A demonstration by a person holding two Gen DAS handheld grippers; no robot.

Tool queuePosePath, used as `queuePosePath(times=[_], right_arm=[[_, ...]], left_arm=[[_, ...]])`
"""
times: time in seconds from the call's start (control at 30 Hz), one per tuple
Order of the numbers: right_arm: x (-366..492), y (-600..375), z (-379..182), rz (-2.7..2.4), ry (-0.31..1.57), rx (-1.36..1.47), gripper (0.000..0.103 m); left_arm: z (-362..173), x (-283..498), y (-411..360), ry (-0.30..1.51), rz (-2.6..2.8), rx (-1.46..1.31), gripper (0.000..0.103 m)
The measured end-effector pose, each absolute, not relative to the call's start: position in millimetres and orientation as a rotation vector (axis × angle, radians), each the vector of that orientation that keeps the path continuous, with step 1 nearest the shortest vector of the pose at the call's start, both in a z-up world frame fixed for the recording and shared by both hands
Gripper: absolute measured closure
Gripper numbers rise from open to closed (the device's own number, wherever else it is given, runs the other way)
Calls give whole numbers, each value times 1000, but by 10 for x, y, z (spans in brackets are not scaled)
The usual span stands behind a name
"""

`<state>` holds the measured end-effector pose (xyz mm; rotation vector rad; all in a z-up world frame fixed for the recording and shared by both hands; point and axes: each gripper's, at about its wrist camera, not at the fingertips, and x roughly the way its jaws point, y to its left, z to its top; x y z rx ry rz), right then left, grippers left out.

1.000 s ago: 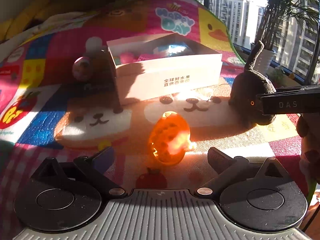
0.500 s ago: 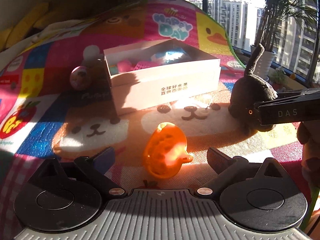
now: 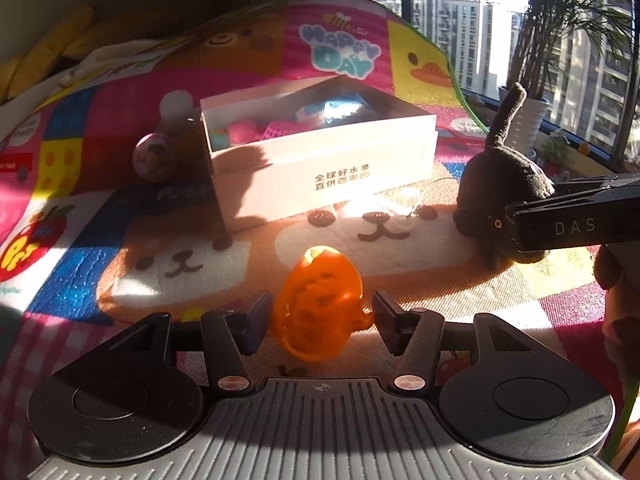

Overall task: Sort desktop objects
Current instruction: 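Grasp the orange cup with the left gripper while the right gripper holds the plush, then carry the plush and orange cup into the white box and open both grippers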

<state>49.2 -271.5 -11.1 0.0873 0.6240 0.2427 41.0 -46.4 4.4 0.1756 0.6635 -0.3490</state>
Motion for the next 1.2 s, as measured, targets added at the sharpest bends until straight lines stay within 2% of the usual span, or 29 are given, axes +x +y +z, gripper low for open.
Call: queuePosePath(times=[0.2, 0.3, 0.53, 0.83, 1.03, 1.2], right_arm=[[487, -2715, -102, 228, 619, 86, 26], [453, -2666, -74, 225, 612, 51, 34], [295, -2602, 180, 345, 684, -4, 36], [-30, -2686, 1218, 408, 411, -31, 36], [179, -2739, 1738, 443, 323, 5, 36], [613, -2588, 1867, 435, 286, -28, 36]], left_arm=[[51, 332, -503, 660, -362, 200, 45], [83, 232, -530, 652, -373, 219, 45], [287, -16, -522, 583, -379, 262, 45], [954, -44, -504, 372, -357, 311, 45], [1197, 379, -573, 311, -333, 320, 45], [1198, 1062, -720, 284, -347, 280, 43]])
